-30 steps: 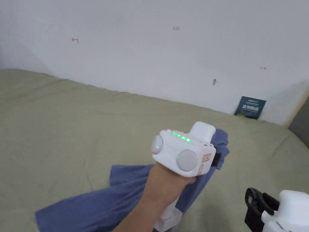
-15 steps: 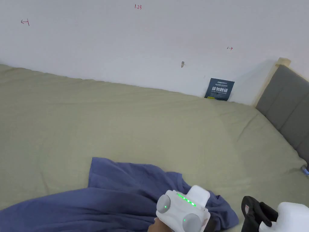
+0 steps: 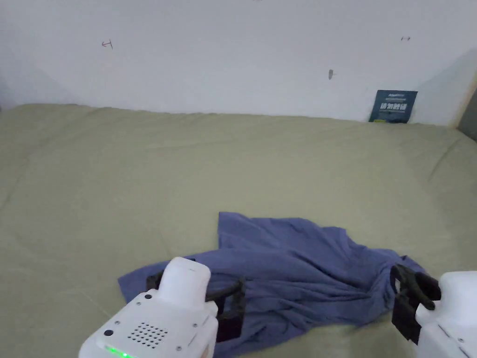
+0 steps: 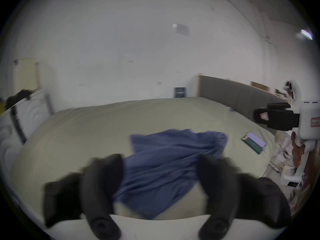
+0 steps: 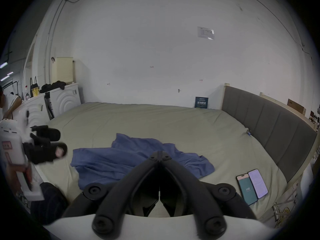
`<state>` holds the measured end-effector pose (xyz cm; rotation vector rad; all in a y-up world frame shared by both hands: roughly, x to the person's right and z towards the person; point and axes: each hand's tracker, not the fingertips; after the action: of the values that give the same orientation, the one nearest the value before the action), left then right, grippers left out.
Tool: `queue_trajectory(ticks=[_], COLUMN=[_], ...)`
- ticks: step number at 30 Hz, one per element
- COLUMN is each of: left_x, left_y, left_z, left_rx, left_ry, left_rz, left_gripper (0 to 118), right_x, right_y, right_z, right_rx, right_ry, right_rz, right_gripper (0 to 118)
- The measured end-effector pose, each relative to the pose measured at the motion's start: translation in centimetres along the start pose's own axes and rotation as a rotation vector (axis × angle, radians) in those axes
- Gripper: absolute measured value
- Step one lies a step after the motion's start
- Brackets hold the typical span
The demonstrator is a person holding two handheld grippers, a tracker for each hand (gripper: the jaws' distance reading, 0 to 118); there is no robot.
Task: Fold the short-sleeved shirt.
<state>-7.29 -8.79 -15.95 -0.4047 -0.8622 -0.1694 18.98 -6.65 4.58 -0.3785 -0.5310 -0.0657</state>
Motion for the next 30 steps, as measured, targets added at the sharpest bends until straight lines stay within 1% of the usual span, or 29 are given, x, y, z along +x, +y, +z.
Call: queue_trajectory(ticks=[1,3,4,5,6,7,8,10,12,13,14,15,16,17,18,19,20,21,23,25,26,27,28,30], left_x=[-1.1,-3.7,-5.1,-6.7,-8.0,-9.0,-10.0,-11.4,-11.7,-12.1,-12.5,-14.0,-14.4,-14.8,-15.4,-15.9,-16.4,-16.9,-18.0,-18.8,-19.3,-19.6,-19.9,-19.8], left_y=[-0.7,-2.2,-2.6,-2.9,-3.2,-3.2,-3.2,-2.8,-2.1,-2.1,-2.2,-2.5,-2.7,-2.9,-3.2,-3.3,-3.6,-4.0,-4.6,-5.5,-6.0,-6.4,-6.9,-8.0], left_z=[0.9,3.1,3.5,3.5,3.3,2.7,2.1,0.3,-1.8,-2.9,-4.5,-6.5,-7.7,-8.9,-10.2,-11.4,-12.8,-14.1,-16.1,-18.2,-19.2,-20.0,-20.7,-21.7], left_rx=[-0.009,-0.004,-0.064,-0.129,-0.158,-0.185,-0.191,-0.214,-0.226,-0.247,-0.305,-0.334,-0.334,-0.339,-0.343,-0.359,-0.413,-0.449,-0.442,-0.504,-0.516,-0.542,-0.577,-0.636], left_ry=[0.079,0.215,0.186,0.186,0.211,0.181,0.189,0.208,0.220,0.222,0.223,0.225,0.228,0.247,0.256,0.269,0.272,0.265,0.269,0.301,0.288,0.271,0.261,0.258], left_rz=[0.009,0.004,0.039,0.089,0.128,0.133,0.136,0.128,0.125,0.123,0.105,0.102,0.100,0.097,0.099,0.094,0.090,0.087,0.071,0.049,0.058,0.079,0.107,0.122], left_gripper=[0,0,0,0,0,0,0,0,0,0,0,0,0,3,27,85,112,115,114,114,114,113,107,105], right_x=[-0.6,-1.7,-2.2,-2.5,-3.0,-3.3,-3.6,-3.8,-3.8,-3.7,-3.7,-3.6,-3.6,-3.5,-3.3,-3.2,-3.1,-3.0,-2.7,-2.6,-2.5,-2.5,-2.5,-2.6], right_y=[-0.3,-0.6,-0.7,-0.7,-0.7,-0.8,-0.8,-0.7,-0.8,-1.0,-1.1,-1.3,-1.5,-1.7,-1.9,-2.1,-2.3,-2.5,-2.8,-3.0,-3.1,-3.1,-3.1,-3.0], right_z=[0.0,0.0,-0.1,-0.2,-0.3,-0.4,-0.5,-1.0,-1.6,-1.9,-2.3,-2.7,-3.2,-3.7,-4.4,-4.9,-5.6,-6.3,-7.6,-8.7,-9.2,-9.6,-9.9,-10.3], right_rx=[-0.001,-0.012,-0.021,-0.028,-0.033,-0.035,-0.038,-0.043,-0.056,-0.062,-0.071,-0.077,-0.086,-0.099,-0.113,-0.124,-0.136,-0.148,-0.169,-0.184,-0.191,-0.196,-0.199,-0.203], right_ry=[0.012,0.037,0.050,0.065,0.076,0.082,0.084,0.093,0.105,0.107,0.108,0.108,0.107,0.109,0.110,0.108,0.106,0.105,0.106,0.106,0.105,0.104,0.104,0.107], right_rz=[0.005,0.021,0.027,0.037,0.051,0.065,0.074,0.070,0.045,0.040,0.037,0.039,0.038,0.035,0.033,0.033,0.033,0.033,0.030,0.028,0.028,0.027,0.025,0.025], right_gripper=[0,0,0,0,0,0,0,0,0,0,0,0,0,0,0,0,0,0,0,0,0,0,0,0])
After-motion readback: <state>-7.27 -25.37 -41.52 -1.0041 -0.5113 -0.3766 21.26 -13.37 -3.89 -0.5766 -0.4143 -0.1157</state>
